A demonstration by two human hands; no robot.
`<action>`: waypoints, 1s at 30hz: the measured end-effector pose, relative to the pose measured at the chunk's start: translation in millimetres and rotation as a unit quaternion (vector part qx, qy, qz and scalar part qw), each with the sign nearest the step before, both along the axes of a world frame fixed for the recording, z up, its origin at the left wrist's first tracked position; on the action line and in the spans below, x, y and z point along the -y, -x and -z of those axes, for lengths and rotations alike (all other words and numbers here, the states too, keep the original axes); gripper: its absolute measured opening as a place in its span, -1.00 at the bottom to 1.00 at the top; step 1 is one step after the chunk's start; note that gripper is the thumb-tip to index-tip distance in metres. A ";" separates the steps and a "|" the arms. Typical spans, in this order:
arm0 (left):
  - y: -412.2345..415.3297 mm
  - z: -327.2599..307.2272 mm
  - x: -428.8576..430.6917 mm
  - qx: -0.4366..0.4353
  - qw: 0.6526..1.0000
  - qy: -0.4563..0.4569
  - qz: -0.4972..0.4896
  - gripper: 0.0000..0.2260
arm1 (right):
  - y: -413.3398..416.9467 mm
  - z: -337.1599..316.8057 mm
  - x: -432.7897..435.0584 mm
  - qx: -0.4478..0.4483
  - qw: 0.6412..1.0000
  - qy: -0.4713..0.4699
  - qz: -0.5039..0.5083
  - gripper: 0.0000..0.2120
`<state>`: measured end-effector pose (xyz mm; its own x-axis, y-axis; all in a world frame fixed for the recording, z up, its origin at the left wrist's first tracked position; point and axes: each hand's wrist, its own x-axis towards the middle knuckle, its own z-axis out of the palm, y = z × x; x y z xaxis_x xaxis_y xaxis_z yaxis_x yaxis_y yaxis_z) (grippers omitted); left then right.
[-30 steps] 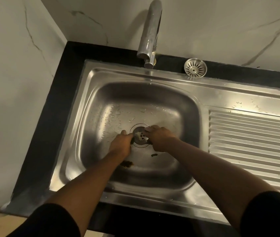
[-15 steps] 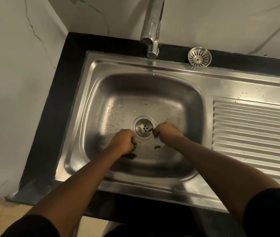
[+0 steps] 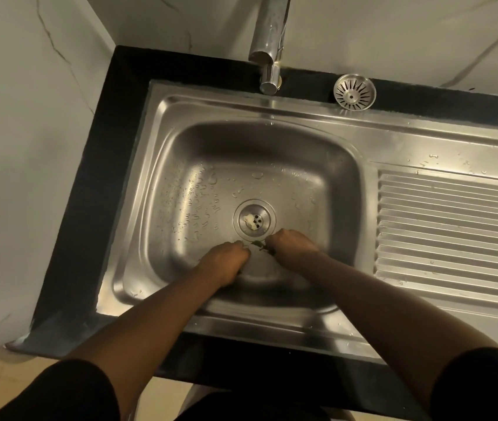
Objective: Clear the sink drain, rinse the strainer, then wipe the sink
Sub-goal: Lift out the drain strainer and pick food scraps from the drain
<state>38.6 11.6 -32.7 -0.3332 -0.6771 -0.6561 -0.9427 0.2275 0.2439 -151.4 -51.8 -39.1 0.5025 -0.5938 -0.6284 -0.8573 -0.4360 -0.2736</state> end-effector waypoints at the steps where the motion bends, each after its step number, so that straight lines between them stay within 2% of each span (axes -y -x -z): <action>1: 0.7 0.0 1.3 0.005 1.000 -0.006 0.006 -0.76 | -1.1 1.2 -2.4 -0.004 1.000 0.001 0.004 -0.82; 6: 1.7 2.8 11.4 0.024 0.999 -0.037 0.003 -0.79 | -2.5 3.0 -2.6 0.000 0.999 0.004 0.053 -0.79; 10: -1.4 0.6 15.1 0.007 0.998 -0.055 -0.032 -0.82 | 2.3 2.4 5.6 0.020 0.986 -0.029 0.160 -0.85; 12: -3.8 0.8 18.1 -0.018 0.996 -0.037 -0.076 -0.93 | 7.0 -0.4 12.7 0.049 0.972 -0.059 0.224 -0.85; 15: -6.3 -0.1 31.9 -0.061 0.986 0.007 -0.153 -0.83 | 13.7 -9.1 23.2 0.099 0.943 -0.075 0.310 -0.86; 19: -7.1 -2.4 63.7 -0.103 0.972 0.036 -0.210 -0.92 | 20.9 -21.5 32.4 0.155 0.896 -0.089 0.406 -0.88; 22: 0.7 0.9 80.5 -0.112 0.970 0.062 -0.205 -0.85 | 26.4 -31.5 34.8 0.182 0.880 -0.082 0.431 -0.90; 25: 15.4 7.2 89.7 -0.095 0.981 0.060 -0.156 -0.67 | 31.2 -41.2 31.4 0.215 0.845 -0.083 0.482 -0.92; 27: 23.9 10.6 93.3 -0.069 0.987 0.046 -0.135 -0.71 | 33.9 -47.1 27.2 0.224 0.833 -0.085 0.500 -0.91; 30: 34.0 13.2 97.2 -0.057 0.985 0.026 -0.163 -0.73 | 39.8 -52.8 22.1 0.228 0.826 -0.067 0.510 -0.88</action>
